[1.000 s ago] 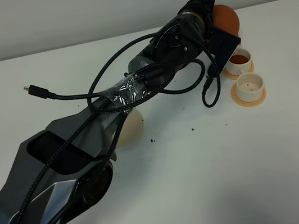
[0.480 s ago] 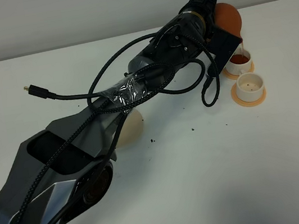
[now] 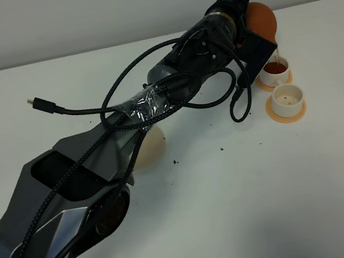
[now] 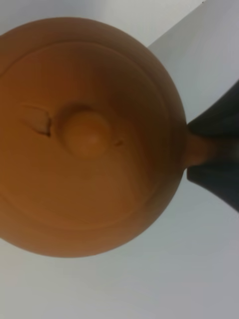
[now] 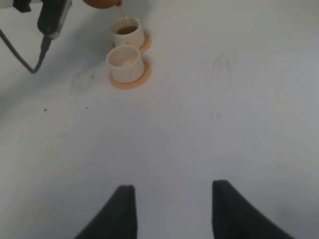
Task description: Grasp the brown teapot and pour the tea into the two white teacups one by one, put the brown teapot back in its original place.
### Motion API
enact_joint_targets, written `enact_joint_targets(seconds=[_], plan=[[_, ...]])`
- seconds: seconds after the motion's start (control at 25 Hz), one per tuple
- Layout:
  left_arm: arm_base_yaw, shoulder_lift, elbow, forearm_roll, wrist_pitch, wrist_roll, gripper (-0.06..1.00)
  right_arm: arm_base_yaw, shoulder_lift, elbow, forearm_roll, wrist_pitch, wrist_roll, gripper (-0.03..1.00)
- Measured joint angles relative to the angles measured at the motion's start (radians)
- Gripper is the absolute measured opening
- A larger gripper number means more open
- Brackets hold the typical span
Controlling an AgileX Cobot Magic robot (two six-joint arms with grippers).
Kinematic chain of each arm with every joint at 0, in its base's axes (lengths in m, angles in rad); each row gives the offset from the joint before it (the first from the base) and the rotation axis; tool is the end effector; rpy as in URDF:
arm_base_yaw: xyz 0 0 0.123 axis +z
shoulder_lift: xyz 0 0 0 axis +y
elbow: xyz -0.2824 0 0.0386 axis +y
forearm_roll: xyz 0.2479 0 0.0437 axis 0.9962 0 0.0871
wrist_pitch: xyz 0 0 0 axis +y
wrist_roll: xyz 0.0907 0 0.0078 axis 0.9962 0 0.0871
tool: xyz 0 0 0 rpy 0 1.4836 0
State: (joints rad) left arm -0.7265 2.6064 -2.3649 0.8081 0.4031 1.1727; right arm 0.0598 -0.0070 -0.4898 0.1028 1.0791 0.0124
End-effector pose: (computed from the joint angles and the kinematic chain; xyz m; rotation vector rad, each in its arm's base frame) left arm 0.4602 -0.3743 0.1796 2.0411 0.6981 1.0315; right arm -0.0062 0.0079 0.2732 -0.0547 2.0650 0.1680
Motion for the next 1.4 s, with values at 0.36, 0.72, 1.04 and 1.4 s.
enact_joint_targets(seconds=[0.36,0.72,1.04,1.4], plan=[[0.0,0.0,0.0,0.001,-0.002,0.0,0.12,0.0,0.0,0.0,0.0,0.0,0.0,0.37],[0.0,0.0,0.0,-0.001,-0.002,-0.007,0.12,0.0,0.0,0.0,0.0,0.0,0.0,0.37],[0.0,0.0,0.0,-0.003,0.007,-0.138,0.12,0.0,0.0,0.0,0.0,0.0,0.0,0.37],[0.0,0.0,0.0,-0.021,0.051,-0.213,0.12,0.0,0.0,0.0,0.0,0.0,0.0,0.37]])
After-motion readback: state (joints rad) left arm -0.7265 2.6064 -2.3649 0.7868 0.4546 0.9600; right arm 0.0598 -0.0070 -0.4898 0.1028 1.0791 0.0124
